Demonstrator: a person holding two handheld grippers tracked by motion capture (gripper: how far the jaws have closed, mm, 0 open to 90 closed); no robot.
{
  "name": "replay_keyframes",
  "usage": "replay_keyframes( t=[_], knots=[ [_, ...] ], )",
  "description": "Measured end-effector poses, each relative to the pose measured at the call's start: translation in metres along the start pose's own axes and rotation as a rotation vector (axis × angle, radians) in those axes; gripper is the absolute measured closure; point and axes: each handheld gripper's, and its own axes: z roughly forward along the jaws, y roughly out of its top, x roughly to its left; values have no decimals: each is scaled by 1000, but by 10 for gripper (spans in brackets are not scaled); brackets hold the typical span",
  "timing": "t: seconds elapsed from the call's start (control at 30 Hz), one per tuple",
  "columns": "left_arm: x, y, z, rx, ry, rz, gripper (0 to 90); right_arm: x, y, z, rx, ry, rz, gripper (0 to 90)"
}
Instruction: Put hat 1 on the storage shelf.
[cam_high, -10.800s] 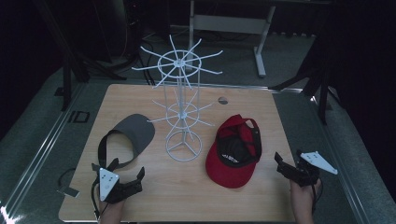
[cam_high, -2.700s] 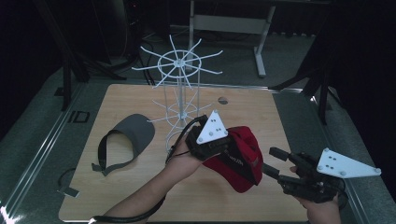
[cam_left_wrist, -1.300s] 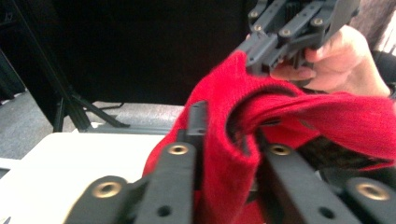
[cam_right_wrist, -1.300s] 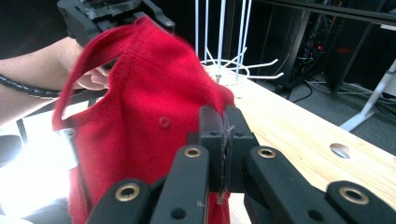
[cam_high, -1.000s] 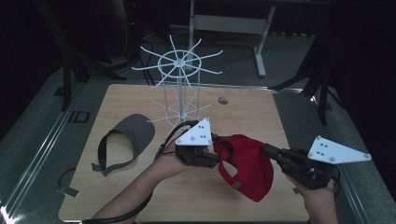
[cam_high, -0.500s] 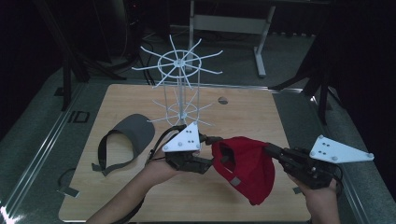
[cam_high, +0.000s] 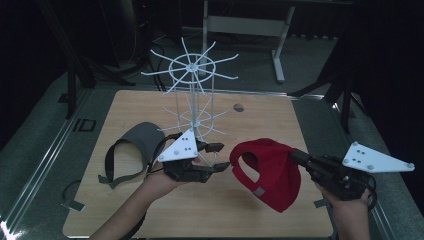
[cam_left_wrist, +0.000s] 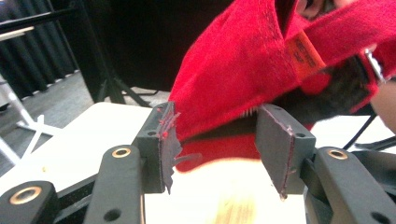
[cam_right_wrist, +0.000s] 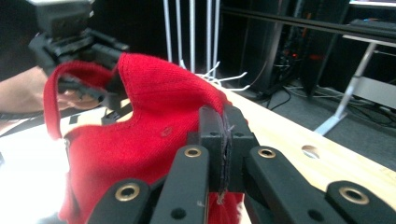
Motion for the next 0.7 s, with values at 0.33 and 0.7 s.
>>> replay_keyframes(
  t=[0.33,0.7],
  knots=[
    [-2,-30,-1,24,-16,-31,489,-13,15,-5,-36,-62,14,887],
    [-11,-75,10,68,-44,-95,193,-26,34,-1,-59,-99,21,887]
  ],
)
